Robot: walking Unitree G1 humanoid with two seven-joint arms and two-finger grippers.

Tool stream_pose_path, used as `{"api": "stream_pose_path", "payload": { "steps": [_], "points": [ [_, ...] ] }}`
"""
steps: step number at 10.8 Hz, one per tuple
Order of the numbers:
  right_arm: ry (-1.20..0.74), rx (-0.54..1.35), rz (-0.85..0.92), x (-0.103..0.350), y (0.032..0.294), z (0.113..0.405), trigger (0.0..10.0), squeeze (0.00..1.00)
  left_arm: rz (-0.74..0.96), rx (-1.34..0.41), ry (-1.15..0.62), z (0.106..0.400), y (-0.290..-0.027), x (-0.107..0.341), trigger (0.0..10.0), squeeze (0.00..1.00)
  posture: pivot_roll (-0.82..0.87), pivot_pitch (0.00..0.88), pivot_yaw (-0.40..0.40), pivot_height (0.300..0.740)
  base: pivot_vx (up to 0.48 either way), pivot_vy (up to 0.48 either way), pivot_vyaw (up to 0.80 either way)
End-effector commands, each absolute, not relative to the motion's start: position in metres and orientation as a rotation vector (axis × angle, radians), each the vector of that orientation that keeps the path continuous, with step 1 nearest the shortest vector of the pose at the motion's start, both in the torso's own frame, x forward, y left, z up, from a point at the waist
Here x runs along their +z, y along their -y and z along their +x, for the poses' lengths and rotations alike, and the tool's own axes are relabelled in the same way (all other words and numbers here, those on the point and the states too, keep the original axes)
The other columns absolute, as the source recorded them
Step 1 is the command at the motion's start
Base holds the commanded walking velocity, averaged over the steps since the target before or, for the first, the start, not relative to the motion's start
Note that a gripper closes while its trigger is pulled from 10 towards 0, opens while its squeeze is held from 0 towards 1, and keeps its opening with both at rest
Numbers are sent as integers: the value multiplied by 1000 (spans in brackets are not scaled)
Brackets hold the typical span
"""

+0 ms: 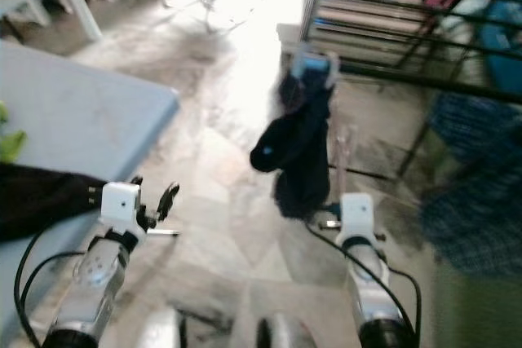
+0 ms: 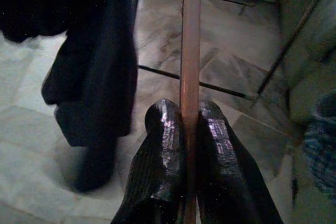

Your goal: Hang hanger

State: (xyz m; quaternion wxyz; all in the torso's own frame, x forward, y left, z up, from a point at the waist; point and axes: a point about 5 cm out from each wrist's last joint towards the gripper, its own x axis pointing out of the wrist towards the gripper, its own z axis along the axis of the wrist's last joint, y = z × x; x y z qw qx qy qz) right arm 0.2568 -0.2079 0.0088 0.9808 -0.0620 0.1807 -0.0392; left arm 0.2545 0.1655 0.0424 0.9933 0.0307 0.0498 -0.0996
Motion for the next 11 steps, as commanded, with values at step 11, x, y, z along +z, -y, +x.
{"api": "stream_pose_path", "payload": {
  "steps": [11],
  "points": [
    [-271,-162,-119,25,220,261,10000,0,13,-179,-107,256,-169,44,10000,0,19,118,-64,740,0,0,-436]
  ]
}}
